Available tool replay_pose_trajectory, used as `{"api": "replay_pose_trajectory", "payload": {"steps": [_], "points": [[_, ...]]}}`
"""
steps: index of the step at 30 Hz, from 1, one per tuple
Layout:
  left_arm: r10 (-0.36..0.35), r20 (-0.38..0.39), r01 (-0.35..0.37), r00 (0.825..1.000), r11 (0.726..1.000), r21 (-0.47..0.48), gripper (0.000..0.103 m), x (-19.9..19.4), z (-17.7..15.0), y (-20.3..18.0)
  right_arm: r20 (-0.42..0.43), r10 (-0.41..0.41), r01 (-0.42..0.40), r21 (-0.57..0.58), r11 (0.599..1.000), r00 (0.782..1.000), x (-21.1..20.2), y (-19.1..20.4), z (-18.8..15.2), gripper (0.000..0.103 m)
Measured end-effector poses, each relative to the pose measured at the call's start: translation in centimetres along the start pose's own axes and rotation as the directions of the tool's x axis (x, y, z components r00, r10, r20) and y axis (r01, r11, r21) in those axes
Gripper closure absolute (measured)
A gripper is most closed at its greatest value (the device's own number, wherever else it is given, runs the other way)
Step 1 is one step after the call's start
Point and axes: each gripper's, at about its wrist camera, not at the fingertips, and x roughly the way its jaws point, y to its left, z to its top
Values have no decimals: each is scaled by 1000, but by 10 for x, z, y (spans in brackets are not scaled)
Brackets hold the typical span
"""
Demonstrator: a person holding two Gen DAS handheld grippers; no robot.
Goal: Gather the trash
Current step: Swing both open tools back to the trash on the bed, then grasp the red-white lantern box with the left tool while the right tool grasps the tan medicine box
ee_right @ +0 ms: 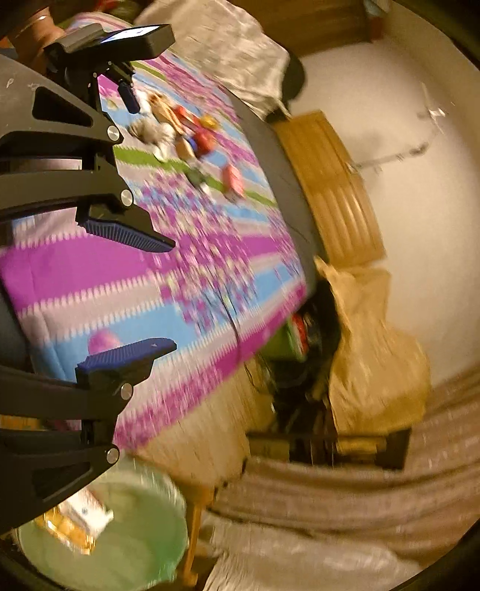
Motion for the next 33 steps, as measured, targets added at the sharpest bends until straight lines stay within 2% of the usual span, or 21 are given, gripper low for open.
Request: {"api": "replay_pose_trajectory", "payload": {"steps": [3,7,12,15,18,20,23,25,26,28,30,31,32,33], "points": [[45,-62,-51,997,994,-97,36,5,-30,48,-58,47,-50,-47,998,997,27,43,-4,47],[91,-91,-107,992,974,-199,36,3,-57,98,-151,105,-125,-129,984,983,65,103,-16,47],[126,-79,-144,989,946,-292,36,6,-58,170,-274,184,-243,-195,950,944,115,178,-30,47],[147,-54,-156,988,935,-319,36,20,-31,224,-308,220,-299,-237,924,926,133,218,-34,47],[91,-31,-96,995,945,-311,35,50,13,269,-328,256,-347,-257,902,909,142,246,-33,40],[63,-40,-72,997,959,-276,26,84,44,289,-343,278,-374,-254,892,897,152,257,-29,39],[48,-100,-68,994,976,-206,26,147,81,302,-359,299,-406,-275,871,884,169,278,-20,38],[55,-137,-81,989,977,-197,26,182,95,307,-363,317,-443,-344,828,876,178,295,-13,35],[46,-152,-76,987,977,-198,26,197,99,311,-365,323,-456,-379,805,873,181,301,-10,30],[24,-215,-65,976,980,-186,26,231,101,314,-359,325,-472,-485,736,875,191,316,-2,26],[28,-276,-77,961,983,-167,31,255,97,317,-367,328,-491,-610,622,871,206,334,9,19],[3,-263,-51,965,983,-176,35,257,96,319,-379,329,-502,-646,575,865,212,341,13,18],[-21,-248,-25,969,983,-180,48,253,98,322,-403,328,-519,-693,500,854,223,351,17,17],[-31,-248,-16,968,983,-185,49,251,98,326,-422,322,-528,-731,432,847,233,360,20,16]]}}
